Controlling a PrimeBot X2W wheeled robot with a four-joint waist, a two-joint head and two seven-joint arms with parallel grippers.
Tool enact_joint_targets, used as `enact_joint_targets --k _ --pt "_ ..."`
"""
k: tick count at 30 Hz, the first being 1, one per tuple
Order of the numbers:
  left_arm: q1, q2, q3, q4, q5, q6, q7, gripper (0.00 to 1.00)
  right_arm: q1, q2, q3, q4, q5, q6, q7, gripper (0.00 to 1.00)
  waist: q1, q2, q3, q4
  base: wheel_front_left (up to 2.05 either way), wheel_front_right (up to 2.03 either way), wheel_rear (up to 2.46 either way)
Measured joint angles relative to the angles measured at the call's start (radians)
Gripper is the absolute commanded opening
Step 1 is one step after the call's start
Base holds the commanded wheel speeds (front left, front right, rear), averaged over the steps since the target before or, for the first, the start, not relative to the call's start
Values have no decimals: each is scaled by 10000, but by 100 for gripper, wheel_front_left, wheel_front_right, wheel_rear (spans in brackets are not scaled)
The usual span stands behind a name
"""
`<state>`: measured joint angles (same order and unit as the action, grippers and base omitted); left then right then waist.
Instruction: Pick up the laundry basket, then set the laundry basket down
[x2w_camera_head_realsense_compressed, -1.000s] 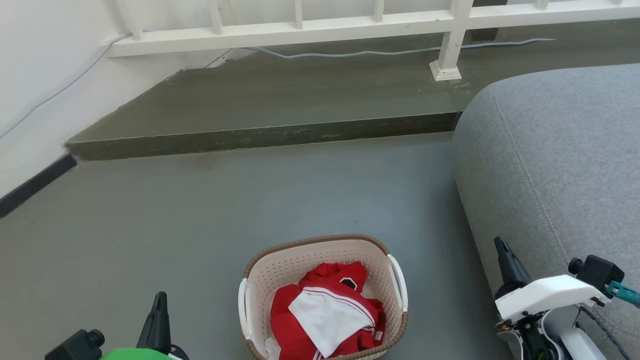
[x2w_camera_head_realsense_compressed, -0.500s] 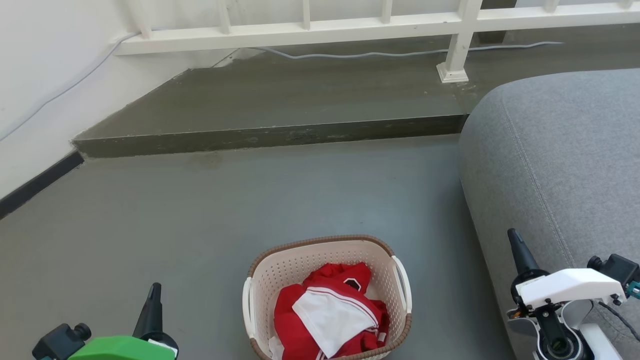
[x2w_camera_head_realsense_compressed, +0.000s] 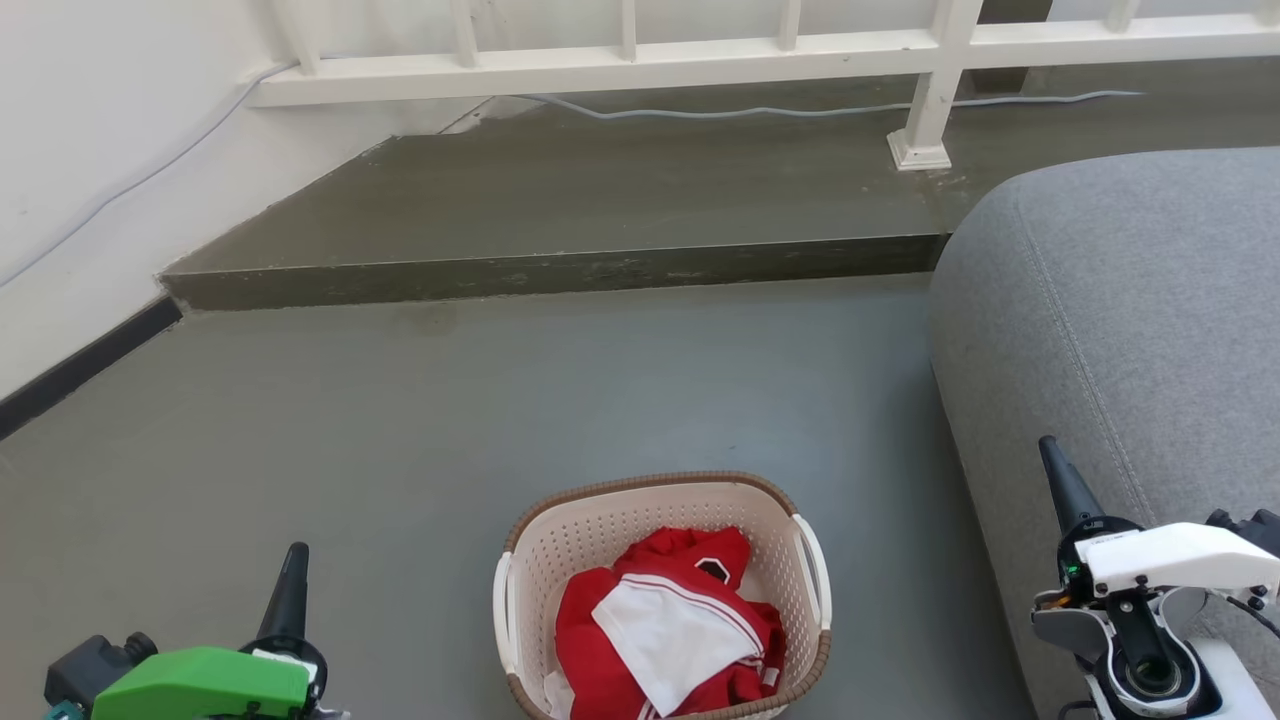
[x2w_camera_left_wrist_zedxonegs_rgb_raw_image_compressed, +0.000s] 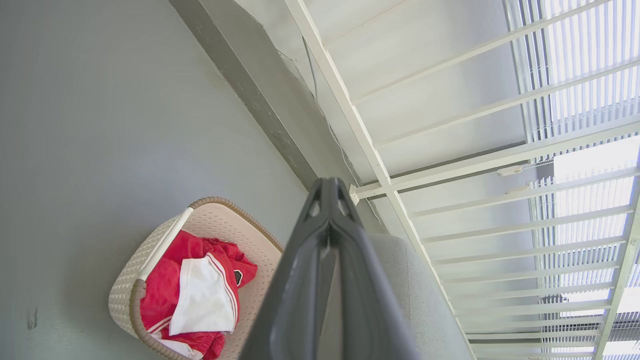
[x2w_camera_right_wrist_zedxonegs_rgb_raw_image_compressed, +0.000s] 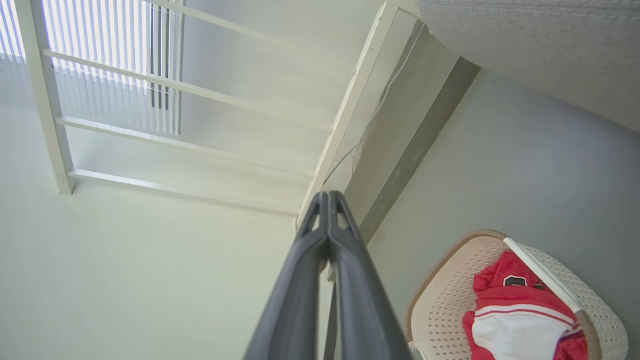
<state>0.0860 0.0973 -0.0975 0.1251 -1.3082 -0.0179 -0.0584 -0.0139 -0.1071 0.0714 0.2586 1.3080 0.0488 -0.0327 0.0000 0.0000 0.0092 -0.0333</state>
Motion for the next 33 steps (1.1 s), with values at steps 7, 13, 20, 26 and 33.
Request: enact_joint_targets --k 7,13,20,26,33 --pt "-270 94 102 257 -1024 -221 150 0 -41 63 -334 0 932 142 192 0 0 0 -13 86 0 0 0" --pt "-502 111 261 420 -1891 -410 320 0 -117 102 -621 2 1712 293 362 0 0 0 -24 160 0 0 0" --pt "-754 136 347 644 -2909 -616 489 0 -213 121 -961 4 2573 470 608 0 0 0 -38 246 0 0 0" --pt "-974 148 453 888 -3787 -780 591 0 -251 148 -1239 4 3382 569 786 0 0 0 -49 320 0 0 0" --pt "-1082 159 531 957 -3950 -803 663 0 -363 150 -1298 12 3551 600 790 0 0 0 -54 329 0 0 0"
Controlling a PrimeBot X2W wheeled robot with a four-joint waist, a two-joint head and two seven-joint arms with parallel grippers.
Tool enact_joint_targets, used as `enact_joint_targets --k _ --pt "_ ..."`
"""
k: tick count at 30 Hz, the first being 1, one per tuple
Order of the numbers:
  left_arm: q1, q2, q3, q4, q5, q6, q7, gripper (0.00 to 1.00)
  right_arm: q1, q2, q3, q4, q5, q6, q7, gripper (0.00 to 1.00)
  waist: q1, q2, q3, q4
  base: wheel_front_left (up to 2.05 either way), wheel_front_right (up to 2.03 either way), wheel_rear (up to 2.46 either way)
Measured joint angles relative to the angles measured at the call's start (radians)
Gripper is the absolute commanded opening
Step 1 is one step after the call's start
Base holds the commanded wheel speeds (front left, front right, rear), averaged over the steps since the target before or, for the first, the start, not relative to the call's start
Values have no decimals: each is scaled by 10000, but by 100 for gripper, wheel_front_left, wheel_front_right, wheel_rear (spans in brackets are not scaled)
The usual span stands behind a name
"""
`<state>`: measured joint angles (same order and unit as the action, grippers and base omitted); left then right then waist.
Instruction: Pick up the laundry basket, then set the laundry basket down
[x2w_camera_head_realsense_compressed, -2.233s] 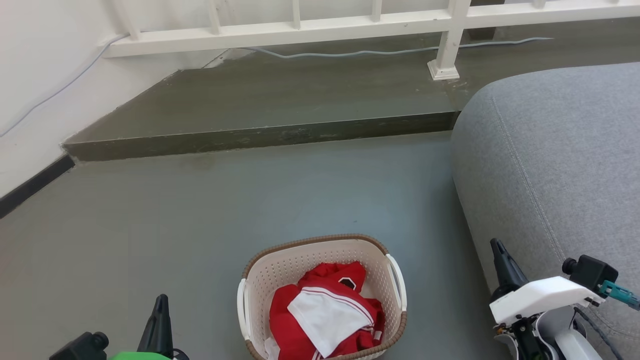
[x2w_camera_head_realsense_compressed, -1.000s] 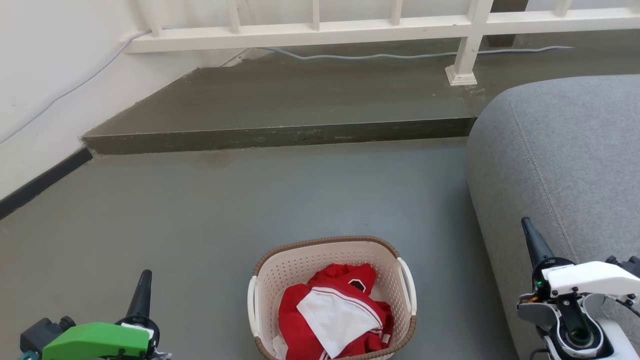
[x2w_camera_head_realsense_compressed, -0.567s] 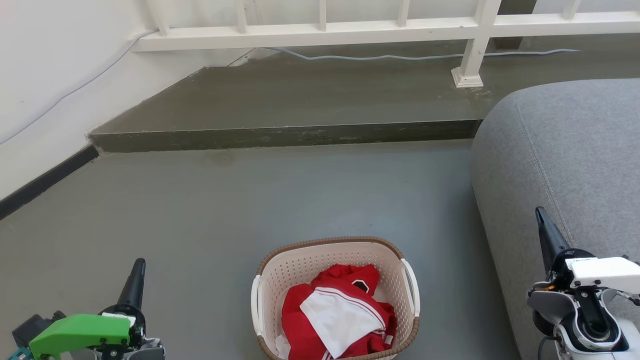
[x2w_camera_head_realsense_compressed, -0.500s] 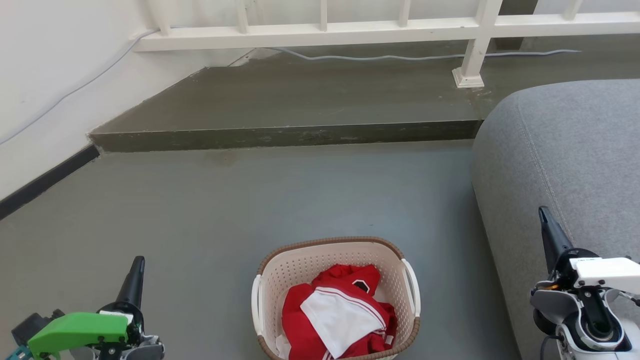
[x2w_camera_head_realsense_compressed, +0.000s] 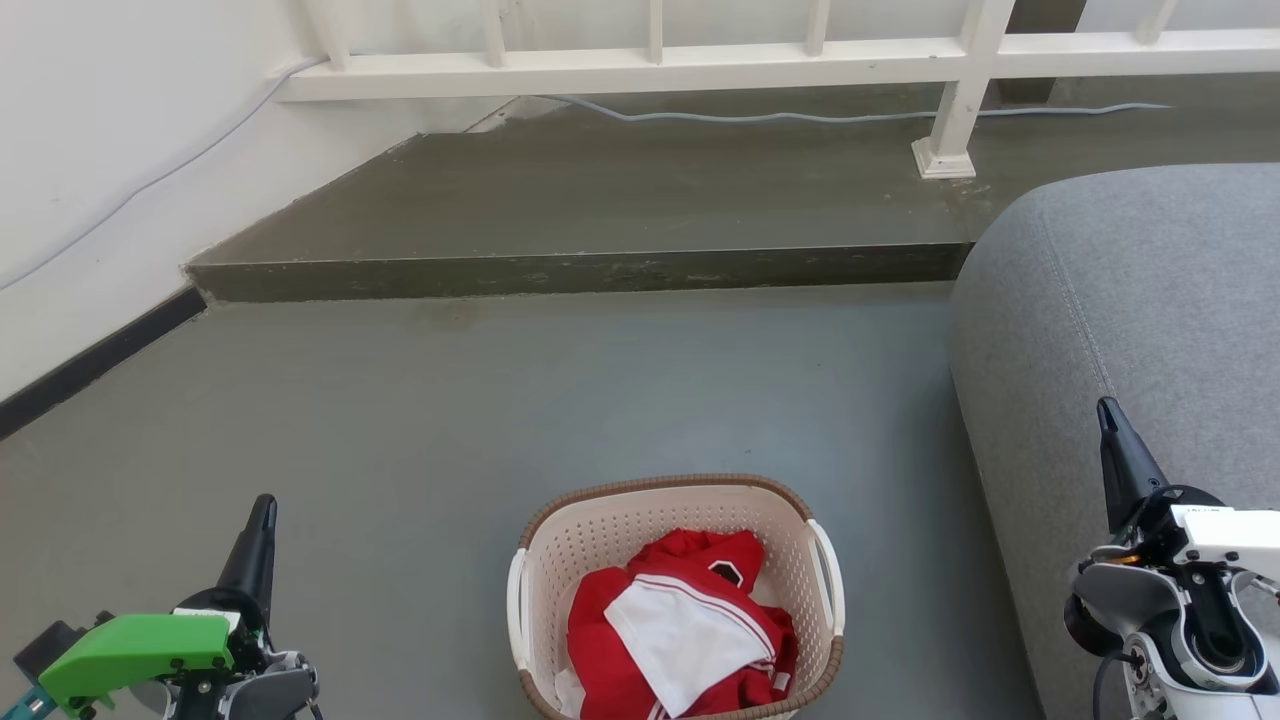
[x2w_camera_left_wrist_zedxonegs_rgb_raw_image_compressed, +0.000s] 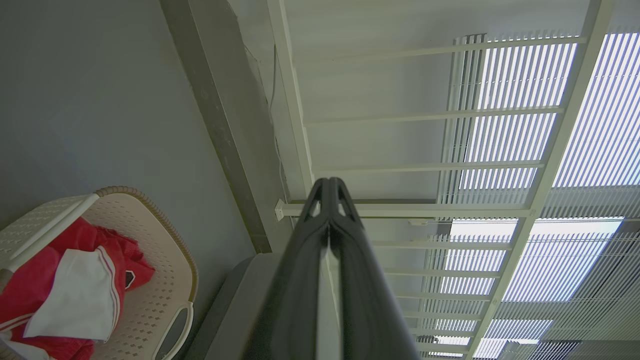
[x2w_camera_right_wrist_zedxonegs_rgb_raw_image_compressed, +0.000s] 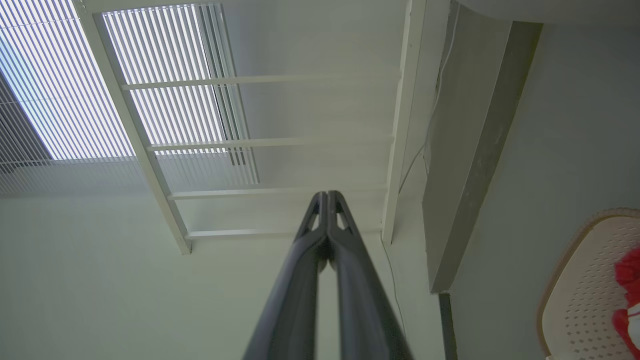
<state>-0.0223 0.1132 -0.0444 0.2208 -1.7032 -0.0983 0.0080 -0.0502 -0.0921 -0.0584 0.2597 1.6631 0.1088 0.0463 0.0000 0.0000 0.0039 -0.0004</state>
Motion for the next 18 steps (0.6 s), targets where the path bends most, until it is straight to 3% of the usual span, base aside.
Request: enact_joint_targets --k 18 --pt "-45 0 23 230 0 -84 4 0 -24 2 -12 52 0 52 2 0 0 0 -7 1 0 0 0"
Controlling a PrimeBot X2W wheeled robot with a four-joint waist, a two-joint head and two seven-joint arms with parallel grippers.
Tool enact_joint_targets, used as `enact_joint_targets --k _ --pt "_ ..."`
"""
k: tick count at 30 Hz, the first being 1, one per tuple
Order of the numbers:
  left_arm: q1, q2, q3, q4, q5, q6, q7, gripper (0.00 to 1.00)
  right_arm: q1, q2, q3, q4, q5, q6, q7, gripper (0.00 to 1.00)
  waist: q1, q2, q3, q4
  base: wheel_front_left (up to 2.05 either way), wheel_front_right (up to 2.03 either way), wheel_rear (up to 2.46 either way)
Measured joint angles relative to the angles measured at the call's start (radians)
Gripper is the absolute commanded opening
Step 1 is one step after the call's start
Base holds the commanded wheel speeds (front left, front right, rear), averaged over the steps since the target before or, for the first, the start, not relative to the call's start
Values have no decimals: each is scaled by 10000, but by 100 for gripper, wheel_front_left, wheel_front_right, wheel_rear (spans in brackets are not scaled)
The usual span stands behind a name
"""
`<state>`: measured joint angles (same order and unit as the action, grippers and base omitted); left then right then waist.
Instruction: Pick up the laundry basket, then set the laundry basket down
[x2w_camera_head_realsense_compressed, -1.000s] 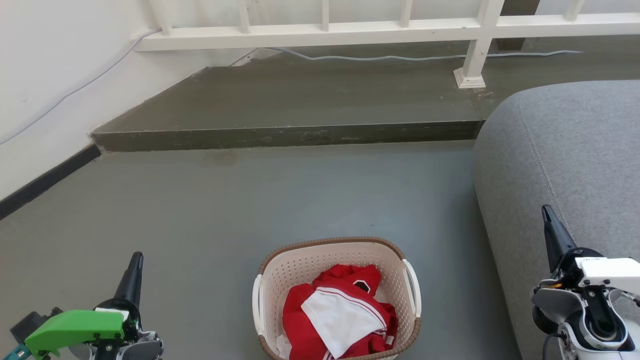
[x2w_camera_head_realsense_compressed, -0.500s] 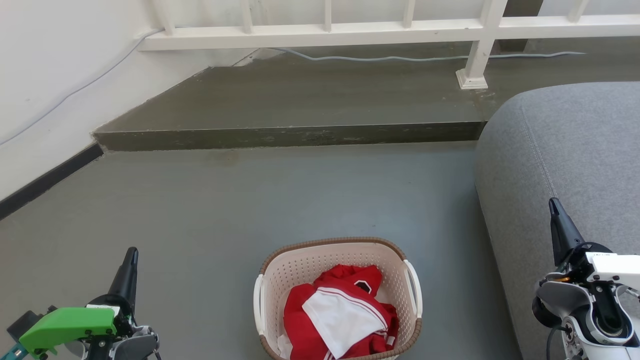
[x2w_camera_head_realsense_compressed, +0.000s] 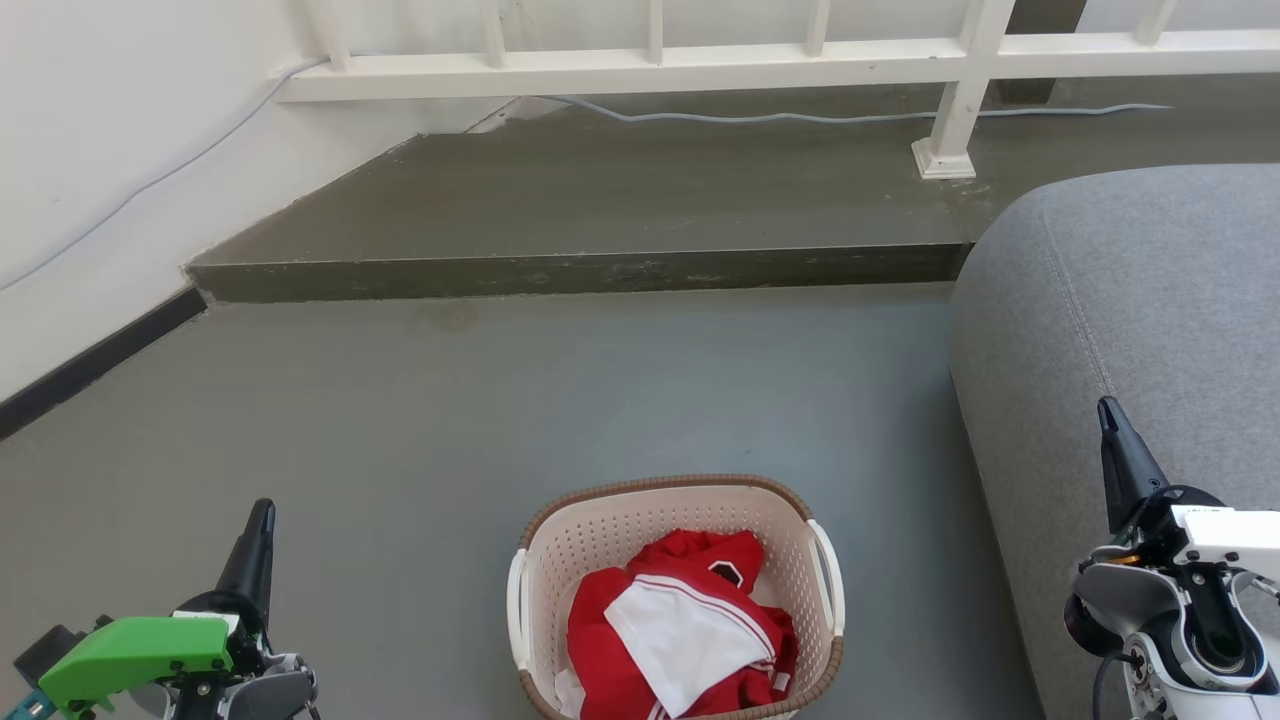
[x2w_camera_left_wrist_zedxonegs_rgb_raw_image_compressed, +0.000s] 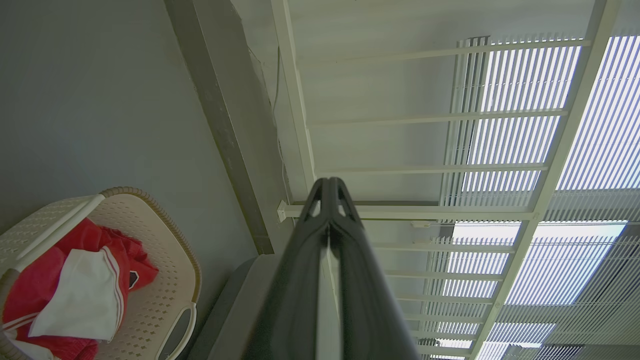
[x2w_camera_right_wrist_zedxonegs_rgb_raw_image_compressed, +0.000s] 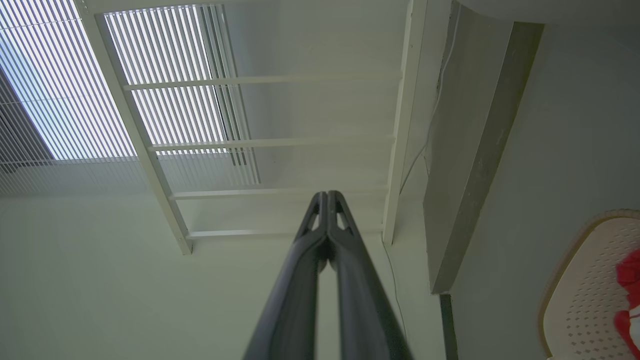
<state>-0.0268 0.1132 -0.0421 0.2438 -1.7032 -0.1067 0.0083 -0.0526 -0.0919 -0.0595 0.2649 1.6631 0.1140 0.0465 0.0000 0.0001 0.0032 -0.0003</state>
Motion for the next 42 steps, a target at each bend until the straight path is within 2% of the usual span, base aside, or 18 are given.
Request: enact_joint_targets --k 42 --pt "-164 -4 40 142 0 -88 86 0 -11 21 -31 73 0 2 71 0 0 0 -7 2 0 0 0"
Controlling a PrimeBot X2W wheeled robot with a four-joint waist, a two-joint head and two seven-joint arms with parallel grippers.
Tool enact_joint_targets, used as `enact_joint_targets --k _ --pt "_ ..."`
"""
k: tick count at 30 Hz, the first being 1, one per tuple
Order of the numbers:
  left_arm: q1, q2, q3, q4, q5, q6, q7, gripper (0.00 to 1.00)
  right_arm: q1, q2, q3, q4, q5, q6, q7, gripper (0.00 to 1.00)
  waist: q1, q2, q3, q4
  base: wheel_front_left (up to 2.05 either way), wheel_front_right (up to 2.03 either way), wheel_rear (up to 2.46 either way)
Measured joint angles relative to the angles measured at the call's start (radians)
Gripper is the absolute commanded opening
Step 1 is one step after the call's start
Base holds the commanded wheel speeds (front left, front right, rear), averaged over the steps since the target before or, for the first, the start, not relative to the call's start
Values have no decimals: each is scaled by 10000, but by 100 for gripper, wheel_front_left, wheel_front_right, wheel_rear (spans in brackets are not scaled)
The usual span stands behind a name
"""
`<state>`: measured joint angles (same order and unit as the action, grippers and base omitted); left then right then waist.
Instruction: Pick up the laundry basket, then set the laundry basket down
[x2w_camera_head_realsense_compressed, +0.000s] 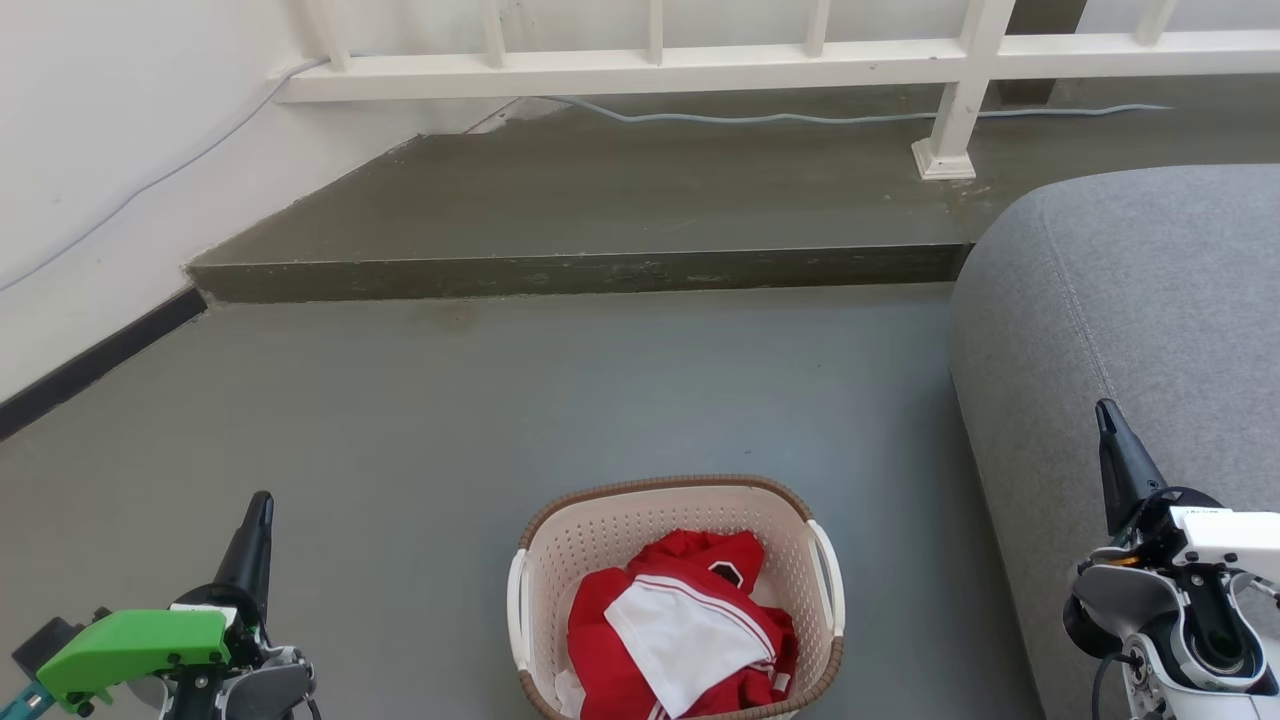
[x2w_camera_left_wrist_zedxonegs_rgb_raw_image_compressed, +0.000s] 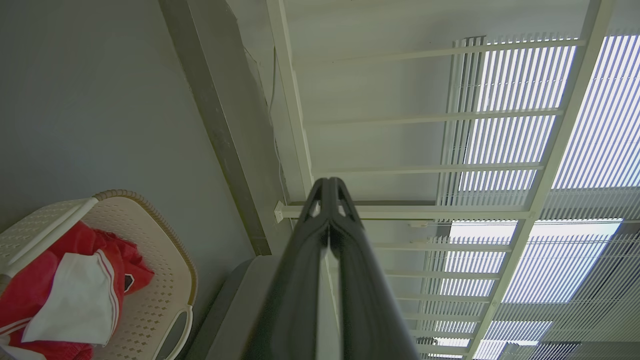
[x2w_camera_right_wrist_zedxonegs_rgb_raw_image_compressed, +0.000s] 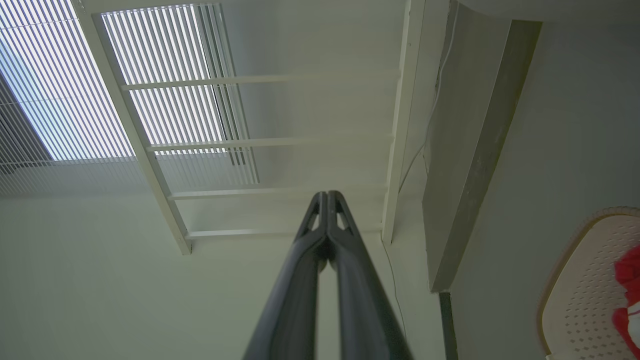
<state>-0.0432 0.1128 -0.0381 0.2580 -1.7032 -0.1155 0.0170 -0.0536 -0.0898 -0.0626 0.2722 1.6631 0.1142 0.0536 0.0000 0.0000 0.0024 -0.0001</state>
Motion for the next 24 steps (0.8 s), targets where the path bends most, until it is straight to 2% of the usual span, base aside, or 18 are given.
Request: enact_joint_targets --k 24 --pt "-10 -4 19 105 0 -33 2 0 -3 21 -12 35 0 2 2 0 0 0 -2 1 0 0 0"
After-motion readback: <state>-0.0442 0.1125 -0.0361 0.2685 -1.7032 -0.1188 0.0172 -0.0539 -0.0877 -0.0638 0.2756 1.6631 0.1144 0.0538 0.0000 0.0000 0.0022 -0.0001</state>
